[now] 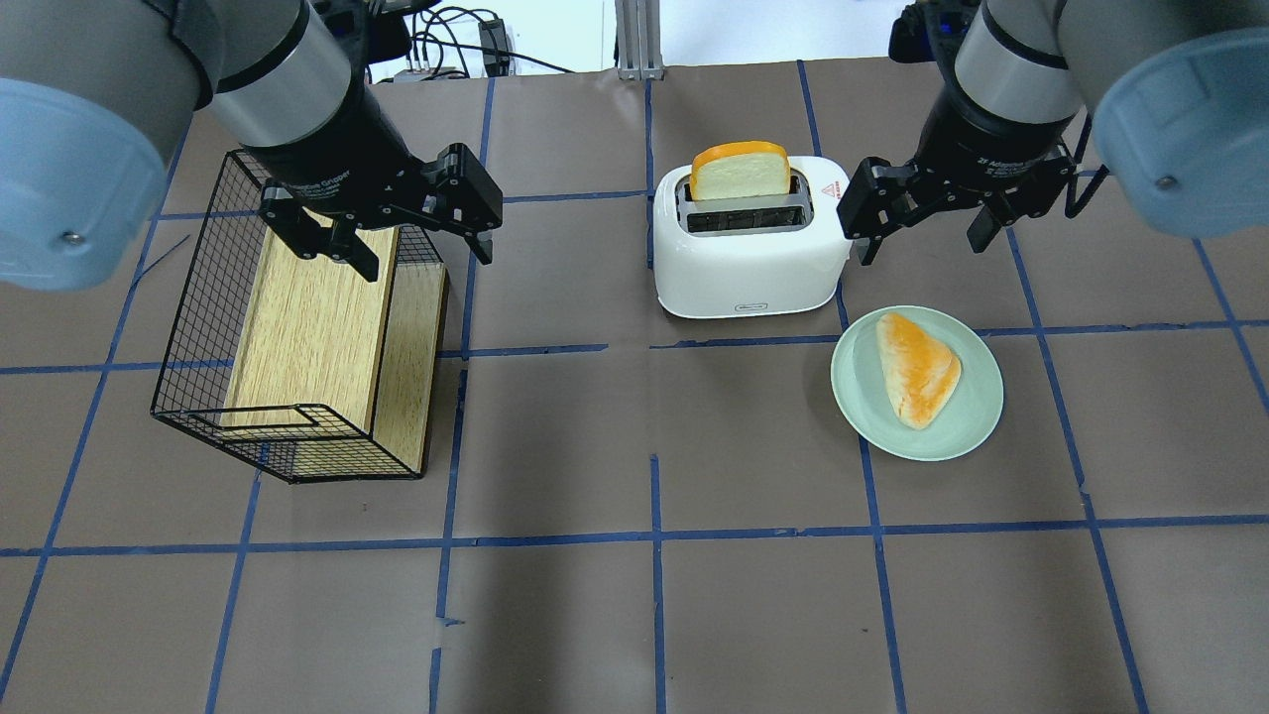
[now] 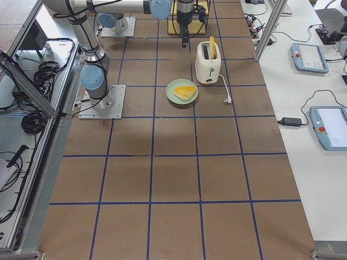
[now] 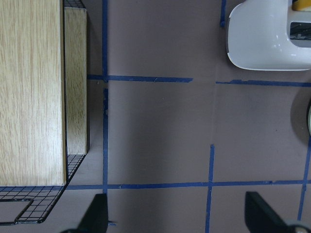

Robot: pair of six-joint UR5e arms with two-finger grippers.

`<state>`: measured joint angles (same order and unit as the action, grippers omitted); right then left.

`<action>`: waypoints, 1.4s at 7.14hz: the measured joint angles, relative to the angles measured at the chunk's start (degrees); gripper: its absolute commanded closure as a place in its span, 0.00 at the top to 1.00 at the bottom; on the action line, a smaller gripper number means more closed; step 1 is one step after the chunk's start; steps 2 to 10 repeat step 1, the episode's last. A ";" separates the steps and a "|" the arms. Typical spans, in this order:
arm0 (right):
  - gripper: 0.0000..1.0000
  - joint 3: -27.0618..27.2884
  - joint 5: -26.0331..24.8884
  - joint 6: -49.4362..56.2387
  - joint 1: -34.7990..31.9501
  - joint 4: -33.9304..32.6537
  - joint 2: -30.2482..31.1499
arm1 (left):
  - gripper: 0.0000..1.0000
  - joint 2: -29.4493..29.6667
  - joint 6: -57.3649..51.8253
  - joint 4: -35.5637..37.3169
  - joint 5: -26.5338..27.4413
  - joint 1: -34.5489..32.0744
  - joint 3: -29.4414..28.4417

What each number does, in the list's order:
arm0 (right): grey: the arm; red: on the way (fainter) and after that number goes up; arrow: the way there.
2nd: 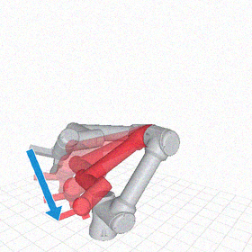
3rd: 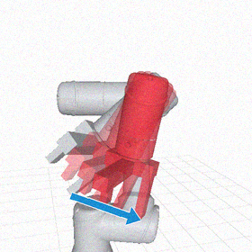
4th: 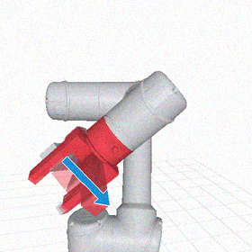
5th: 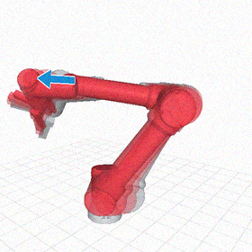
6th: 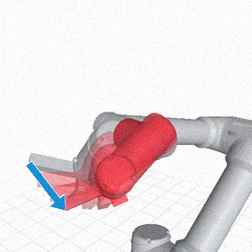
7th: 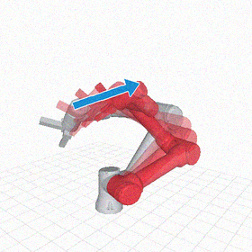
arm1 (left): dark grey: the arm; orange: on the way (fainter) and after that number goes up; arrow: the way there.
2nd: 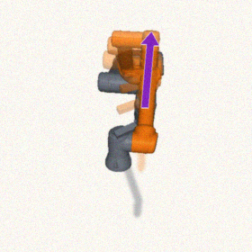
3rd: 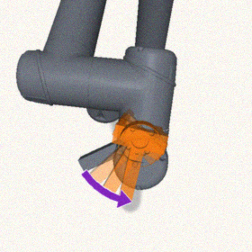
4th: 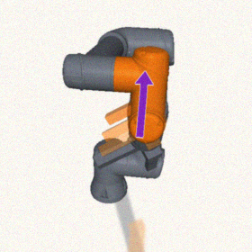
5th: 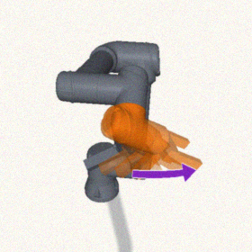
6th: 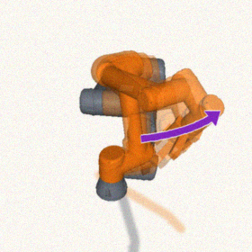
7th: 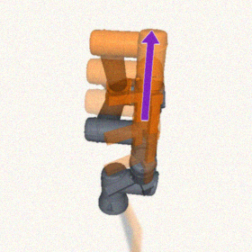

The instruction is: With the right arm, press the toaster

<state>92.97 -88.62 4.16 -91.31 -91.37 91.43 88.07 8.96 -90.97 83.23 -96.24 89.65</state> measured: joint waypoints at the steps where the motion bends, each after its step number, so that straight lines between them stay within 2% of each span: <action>1: 1.00 0.09 0.10 -0.02 -0.01 -0.07 -0.04 | 1.00 0.00 0.00 0.00 0.00 0.00 0.00; 10: 1.00 0.09 0.10 -0.02 -0.01 -0.07 -0.04 | 1.00 0.00 0.00 0.00 0.00 0.00 0.00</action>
